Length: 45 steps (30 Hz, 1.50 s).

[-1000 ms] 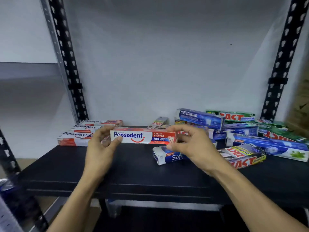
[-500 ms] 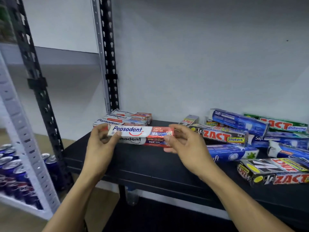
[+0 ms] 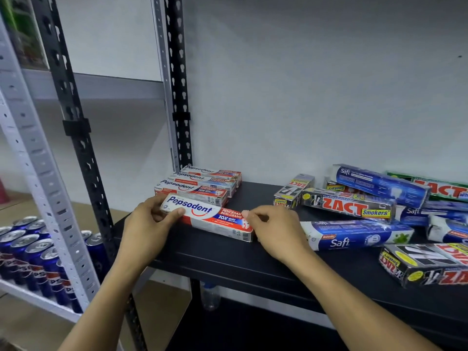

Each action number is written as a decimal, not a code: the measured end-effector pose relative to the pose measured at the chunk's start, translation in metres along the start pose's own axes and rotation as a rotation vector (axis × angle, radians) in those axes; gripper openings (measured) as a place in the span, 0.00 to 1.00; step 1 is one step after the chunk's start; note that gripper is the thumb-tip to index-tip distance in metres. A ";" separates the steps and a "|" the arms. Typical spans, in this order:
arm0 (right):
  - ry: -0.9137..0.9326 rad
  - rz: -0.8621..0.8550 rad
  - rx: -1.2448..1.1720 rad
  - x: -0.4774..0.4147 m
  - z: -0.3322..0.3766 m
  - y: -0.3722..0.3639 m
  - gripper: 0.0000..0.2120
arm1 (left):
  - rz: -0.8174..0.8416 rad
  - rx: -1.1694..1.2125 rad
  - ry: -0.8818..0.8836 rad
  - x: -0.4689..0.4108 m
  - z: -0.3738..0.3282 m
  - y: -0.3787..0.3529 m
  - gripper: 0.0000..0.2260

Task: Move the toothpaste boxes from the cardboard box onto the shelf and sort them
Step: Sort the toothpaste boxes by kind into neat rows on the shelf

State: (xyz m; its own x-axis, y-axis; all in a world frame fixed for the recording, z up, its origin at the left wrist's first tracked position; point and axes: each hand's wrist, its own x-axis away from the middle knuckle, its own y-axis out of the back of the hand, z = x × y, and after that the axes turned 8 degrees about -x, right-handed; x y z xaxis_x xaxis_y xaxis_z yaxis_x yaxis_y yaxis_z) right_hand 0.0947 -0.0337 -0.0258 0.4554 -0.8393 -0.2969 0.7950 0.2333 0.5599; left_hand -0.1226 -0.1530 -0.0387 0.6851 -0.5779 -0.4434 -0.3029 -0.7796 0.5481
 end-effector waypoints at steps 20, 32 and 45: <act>0.203 0.143 -0.094 -0.006 -0.002 -0.024 0.24 | 0.055 -0.144 0.036 -0.016 0.013 0.020 0.23; 0.213 0.220 0.039 -0.041 0.018 -0.046 0.23 | 0.030 -0.239 0.158 -0.037 0.021 0.015 0.20; 0.293 0.219 -0.061 -0.049 0.002 -0.056 0.25 | -0.016 -0.365 0.162 -0.044 0.034 0.002 0.23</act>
State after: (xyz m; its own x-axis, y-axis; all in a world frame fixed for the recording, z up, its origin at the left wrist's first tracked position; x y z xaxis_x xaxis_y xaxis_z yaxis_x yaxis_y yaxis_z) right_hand 0.0271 -0.0067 -0.0412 0.7060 -0.5918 -0.3889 0.6842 0.4284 0.5902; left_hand -0.1755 -0.1373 -0.0426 0.7924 -0.4980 -0.3522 -0.0561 -0.6345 0.7709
